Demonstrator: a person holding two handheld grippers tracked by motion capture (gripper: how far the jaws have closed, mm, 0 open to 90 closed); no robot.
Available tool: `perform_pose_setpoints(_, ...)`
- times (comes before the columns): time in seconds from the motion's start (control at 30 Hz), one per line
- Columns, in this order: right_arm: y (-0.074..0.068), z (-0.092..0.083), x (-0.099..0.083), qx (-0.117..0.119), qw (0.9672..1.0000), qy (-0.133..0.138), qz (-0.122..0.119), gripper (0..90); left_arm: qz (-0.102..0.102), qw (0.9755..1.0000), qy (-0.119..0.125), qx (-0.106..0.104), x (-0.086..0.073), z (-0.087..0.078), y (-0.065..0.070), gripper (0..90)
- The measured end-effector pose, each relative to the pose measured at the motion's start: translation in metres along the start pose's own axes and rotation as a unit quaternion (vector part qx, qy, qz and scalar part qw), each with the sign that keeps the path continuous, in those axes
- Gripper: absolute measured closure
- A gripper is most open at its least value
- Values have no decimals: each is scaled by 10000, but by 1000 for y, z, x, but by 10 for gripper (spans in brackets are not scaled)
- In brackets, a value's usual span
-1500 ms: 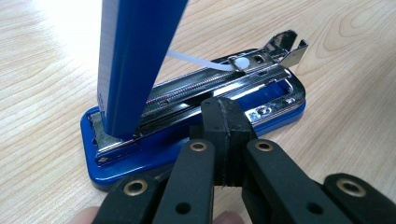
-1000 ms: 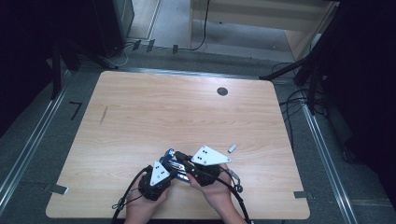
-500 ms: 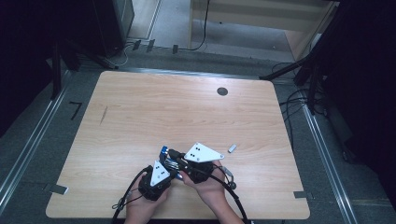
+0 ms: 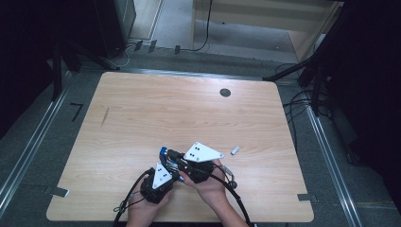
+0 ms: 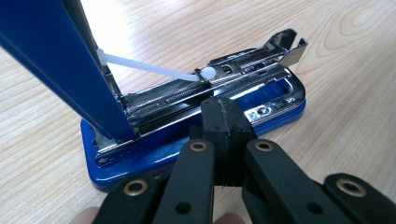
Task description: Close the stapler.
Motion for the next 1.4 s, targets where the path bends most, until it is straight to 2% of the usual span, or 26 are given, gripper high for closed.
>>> perform_pose_setpoints(0.43, -2, 10, 2, 35, 10000, -37, -63, 900, 6, 10000, 1, 1, 0, 0, 0, 900)
perform_pose_setpoints(0.6, 1, 12, 2, 40, 10000, -13, 11, 900, 12, 10000, 3, 7, 0, 0, 0, 900)
perform_pose_setpoints(1.4, 0, 28, 1, 328, 9994, 36, 67, 900, 33, 10000, -4, 18, 0, 0, 0, 900)
Point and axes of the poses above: each handheld gripper's, and its own axes: z roughly forward along the jaws, x roughly out of its top, y roughly to its right, the point moved 10 cm from there along z, roughly forward along the jaws, and after that the axes turned 10 degrees about y, right-handed, at the moved point
